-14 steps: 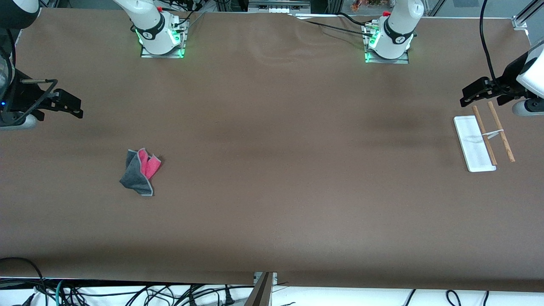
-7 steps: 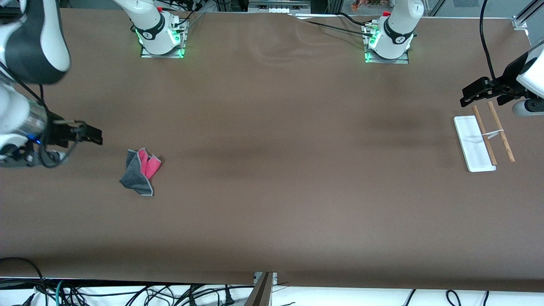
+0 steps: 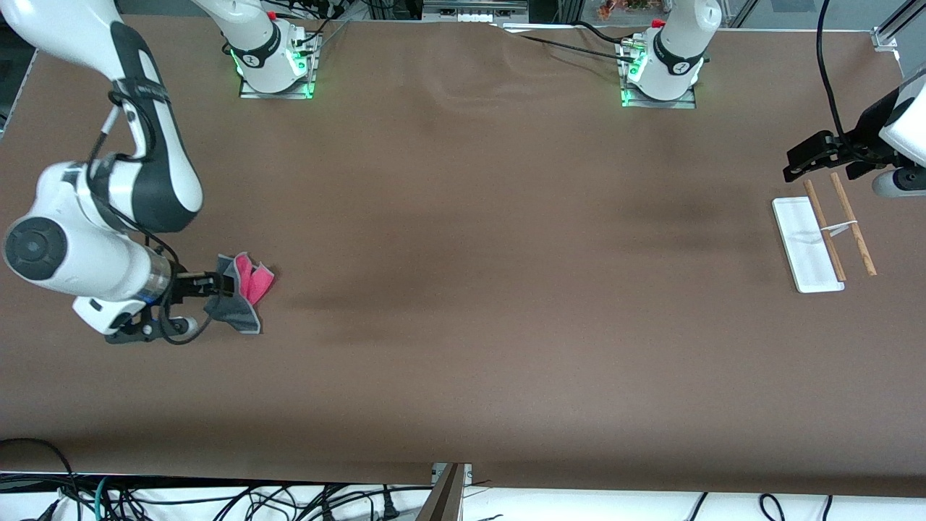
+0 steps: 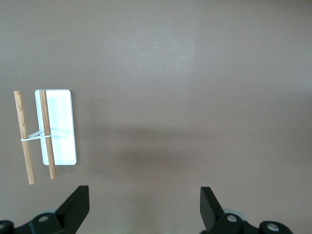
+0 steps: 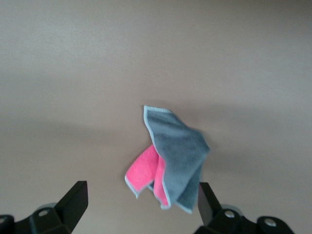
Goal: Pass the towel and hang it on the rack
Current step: 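Reach the right gripper down to the grey-pink towel, then close the right gripper on the towel's grey edge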
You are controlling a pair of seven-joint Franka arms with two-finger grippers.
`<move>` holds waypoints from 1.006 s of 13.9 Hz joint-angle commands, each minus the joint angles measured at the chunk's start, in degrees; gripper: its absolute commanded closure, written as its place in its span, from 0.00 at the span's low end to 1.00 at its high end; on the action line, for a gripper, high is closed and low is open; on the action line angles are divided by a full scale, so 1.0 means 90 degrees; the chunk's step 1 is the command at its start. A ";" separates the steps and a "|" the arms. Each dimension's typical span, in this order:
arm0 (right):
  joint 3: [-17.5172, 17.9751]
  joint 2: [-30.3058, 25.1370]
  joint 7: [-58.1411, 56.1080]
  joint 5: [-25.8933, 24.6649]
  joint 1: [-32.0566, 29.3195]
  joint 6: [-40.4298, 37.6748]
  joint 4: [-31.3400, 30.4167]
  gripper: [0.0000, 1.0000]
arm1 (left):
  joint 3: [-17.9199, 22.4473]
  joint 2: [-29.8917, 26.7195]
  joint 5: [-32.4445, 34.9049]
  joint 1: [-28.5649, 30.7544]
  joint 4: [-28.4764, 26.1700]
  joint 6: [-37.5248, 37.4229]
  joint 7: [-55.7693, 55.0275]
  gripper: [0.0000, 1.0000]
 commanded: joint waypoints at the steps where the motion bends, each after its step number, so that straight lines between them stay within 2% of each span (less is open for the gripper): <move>1: 0.0017 0.0439 0.0008 -0.0100 0.0092 0.0438 0.0063 0.00 | 0.0006 0.0037 0.0040 -0.0017 0.0165 -0.0133 0.0080 0.00; 6: 0.0007 0.1103 -0.0051 -0.0109 0.0082 0.1132 0.0015 0.00 | 0.0006 0.0037 0.0040 -0.0017 0.0156 -0.0133 0.0080 0.00; 14: -0.0022 0.1504 -0.0061 -0.0391 0.0053 0.1328 -0.0054 0.00 | 0.0006 0.0037 0.0040 -0.0046 0.0165 -0.0113 0.0071 0.00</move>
